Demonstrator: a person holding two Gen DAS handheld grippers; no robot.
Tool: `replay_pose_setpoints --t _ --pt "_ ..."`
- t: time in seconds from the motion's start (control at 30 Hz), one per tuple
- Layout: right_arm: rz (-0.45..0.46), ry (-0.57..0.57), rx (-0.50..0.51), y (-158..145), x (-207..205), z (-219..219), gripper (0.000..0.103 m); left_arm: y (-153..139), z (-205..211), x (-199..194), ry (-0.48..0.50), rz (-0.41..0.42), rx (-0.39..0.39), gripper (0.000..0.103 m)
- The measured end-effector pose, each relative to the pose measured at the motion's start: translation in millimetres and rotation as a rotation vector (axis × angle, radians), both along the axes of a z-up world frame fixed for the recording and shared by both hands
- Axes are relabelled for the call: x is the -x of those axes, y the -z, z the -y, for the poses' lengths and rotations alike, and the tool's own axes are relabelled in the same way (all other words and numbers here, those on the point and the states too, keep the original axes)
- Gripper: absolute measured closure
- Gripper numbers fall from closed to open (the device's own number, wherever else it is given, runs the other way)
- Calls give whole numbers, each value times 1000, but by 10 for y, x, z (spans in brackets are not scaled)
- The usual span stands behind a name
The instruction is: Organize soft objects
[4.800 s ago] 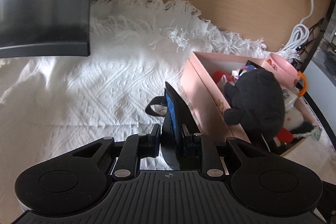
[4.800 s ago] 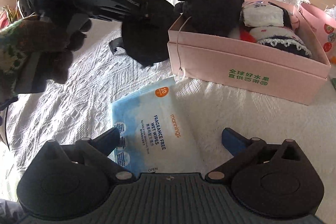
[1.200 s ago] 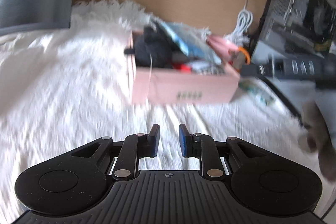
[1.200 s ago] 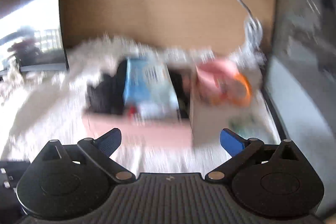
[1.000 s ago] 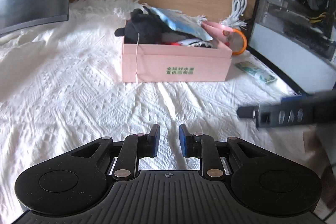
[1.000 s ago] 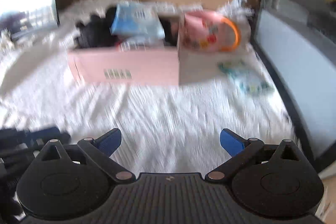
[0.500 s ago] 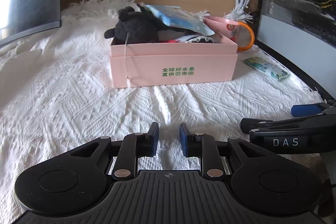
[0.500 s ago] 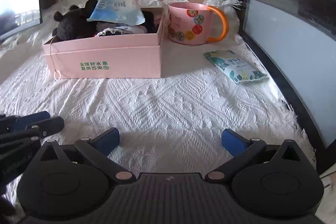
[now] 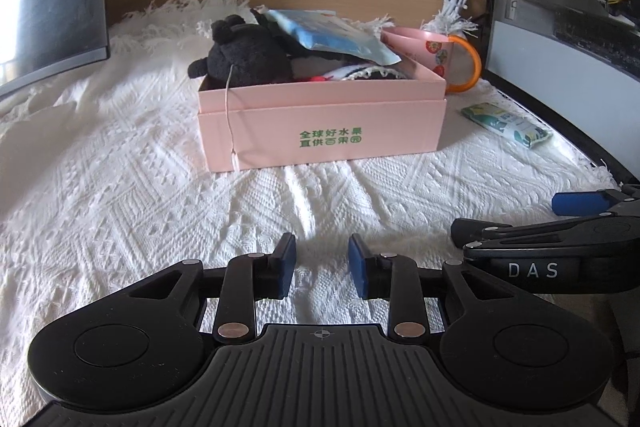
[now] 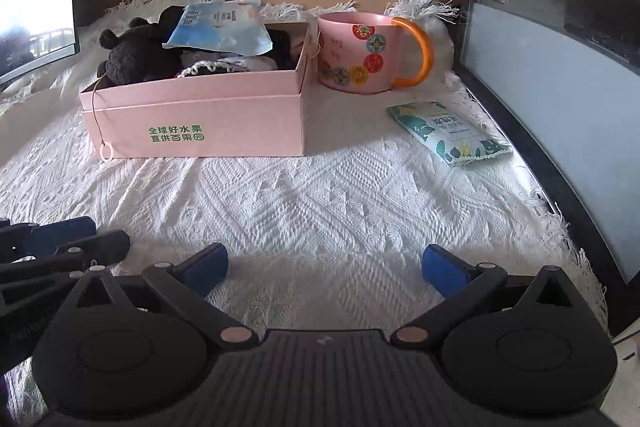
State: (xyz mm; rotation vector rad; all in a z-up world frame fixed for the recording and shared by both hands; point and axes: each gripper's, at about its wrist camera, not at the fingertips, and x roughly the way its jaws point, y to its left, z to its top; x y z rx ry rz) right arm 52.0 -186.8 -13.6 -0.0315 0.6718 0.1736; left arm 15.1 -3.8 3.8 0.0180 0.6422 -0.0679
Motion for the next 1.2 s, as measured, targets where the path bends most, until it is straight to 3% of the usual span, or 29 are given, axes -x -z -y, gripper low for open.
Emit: replay_pose_setpoints --t 1.2 --pt "0 0 0 0 7 -2 0 -3 -26 1 -4 -2 14 70"
